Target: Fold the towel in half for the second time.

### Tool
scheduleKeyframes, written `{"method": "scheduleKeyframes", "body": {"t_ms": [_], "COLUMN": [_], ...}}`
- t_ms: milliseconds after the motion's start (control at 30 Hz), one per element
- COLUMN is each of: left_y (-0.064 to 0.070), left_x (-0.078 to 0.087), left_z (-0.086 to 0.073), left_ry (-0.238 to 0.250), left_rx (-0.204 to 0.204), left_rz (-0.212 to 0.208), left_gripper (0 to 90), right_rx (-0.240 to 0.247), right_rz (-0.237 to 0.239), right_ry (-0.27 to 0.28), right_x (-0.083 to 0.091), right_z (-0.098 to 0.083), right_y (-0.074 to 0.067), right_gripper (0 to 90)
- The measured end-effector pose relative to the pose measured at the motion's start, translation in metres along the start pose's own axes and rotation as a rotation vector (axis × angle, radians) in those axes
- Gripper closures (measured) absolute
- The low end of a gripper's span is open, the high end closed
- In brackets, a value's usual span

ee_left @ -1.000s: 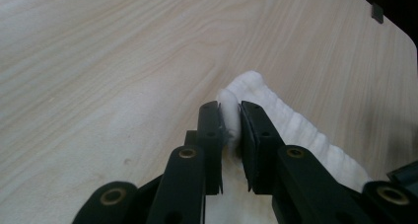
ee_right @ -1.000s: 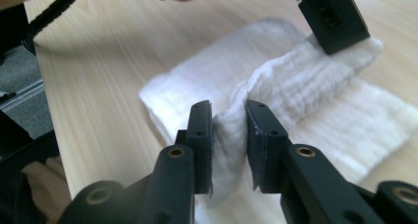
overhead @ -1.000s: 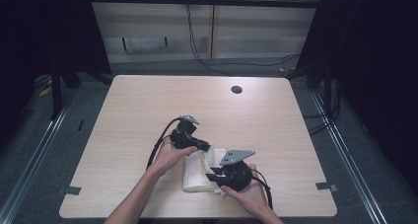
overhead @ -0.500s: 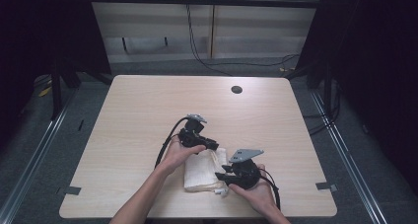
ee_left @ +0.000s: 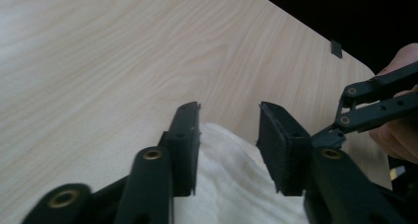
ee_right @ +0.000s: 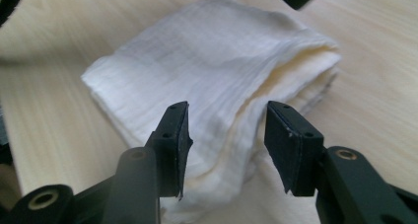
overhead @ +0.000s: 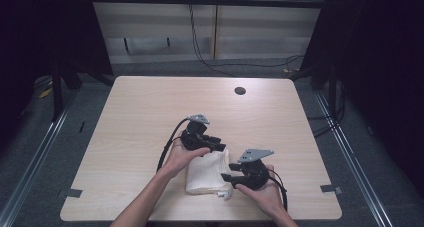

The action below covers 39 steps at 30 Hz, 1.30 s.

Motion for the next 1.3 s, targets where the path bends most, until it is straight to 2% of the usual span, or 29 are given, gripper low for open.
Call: {"method": "scheduleKeyframes", "body": {"t_ms": [67,133,200,233,267,333,467,567,633,667,700,767,833,900,967,1033,1133,1200,1300], "left_y": [0.001,0.001,0.001,0.001,0.001,0.001,0.001,0.002,0.002,0.004,0.006,0.011,0.014,0.016,0.017,0.017,0.019,0.019,0.02], "left_x": [0.003,0.006,0.011,0.014,0.017,0.026,0.046,0.061,0.07,0.074,0.079,0.086,0.094,0.102,0.11,0.118,0.131,0.14,0.148], "left_z": [0.0,-0.001,-0.003,-0.004,-0.005,-0.01,-0.02,-0.026,-0.029,-0.031,-0.033,-0.036,-0.041,-0.049,-0.059,-0.07,-0.088,-0.1,-0.117], "left_ry": [-0.006,-0.013,-0.023,-0.024,-0.021,-0.035,-0.028,-0.013,-0.016,-0.02,-0.023,-0.015,-0.018,-0.011,-0.016,-0.019,-0.029,-0.022,-0.005], "left_rx": [-0.004,-0.01,-0.016,-0.017,-0.014,-0.028,-0.025,-0.017,0.01,0.013,0.008,0.008,-0.005,0.005,0.015,0.037,0.05,0.079,0.094], "left_rz": [0.004,0.02,0.039,0.045,0.054,0.079,0.124,0.145,0.126,0.137,0.146,0.14,0.156,0.161,0.191,0.197,0.244,0.268,0.293], "left_gripper": [55.6,54.7,53.6,52.7,51.3,49.1,46.9,44.4,41.6,40.9,40.0,38.5,35.7,31.8,31.1,29.8,29.9,29.5,29.9], "right_rx": [-0.014,-0.016,-0.016,-0.029,-0.041,-0.031,-0.026,-0.036,-0.041,-0.042,-0.038,-0.041,-0.046,-0.05,-0.057,-0.061,-0.07,-0.086,-0.117], "right_rz": [-0.005,-0.022,-0.053,-0.05,-0.039,-0.069,-0.094,-0.091,-0.074,-0.075,-0.072,-0.058,-0.055,-0.06,-0.068,-0.077,-0.097,-0.113,-0.146], "right_ry": [0.01,-0.003,-0.006,-0.005,-0.003,-0.007,-0.011,0.011,0.022,0.026,0.028,0.041,0.051,0.071,0.09,0.097,0.097,0.107,0.145], "right_x": [0.0,-0.001,-0.002,-0.001,-0.001,0.001,0.004,0.011,0.016,0.019,0.021,0.026,0.032,0.039,0.047,0.053,0.062,0.069,0.075], "right_z": [0.001,0.003,0.006,0.007,0.009,0.013,0.014,0.014,0.016,0.016,0.017,0.018,0.018,0.017,0.015,0.01,0.001,-0.005,-0.018], "right_y": [0.004,0.006,0.01,0.012,0.014,0.019,0.028,0.033,0.035,0.036,0.037,0.038,0.039,0.041,0.042,0.044,0.05,0.054,0.062], "right_gripper": [52.3,52.3,52.2,52.2,52.3,54.1,56.2,56.6,57.6,57.5,57.5,56.9,55.4,54.0,52.0,50.8,48.6,45.9,41.3]}}
Point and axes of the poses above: each handheld gripper's, and its own axes: x roughly backward along the jaws, z roughly out of its top, y roughly to its right, the point moved 1 cm from there along -x, roughly forward along the jaws, and after that the axes turned 7 degrees about -x, right-handed, at the moved point
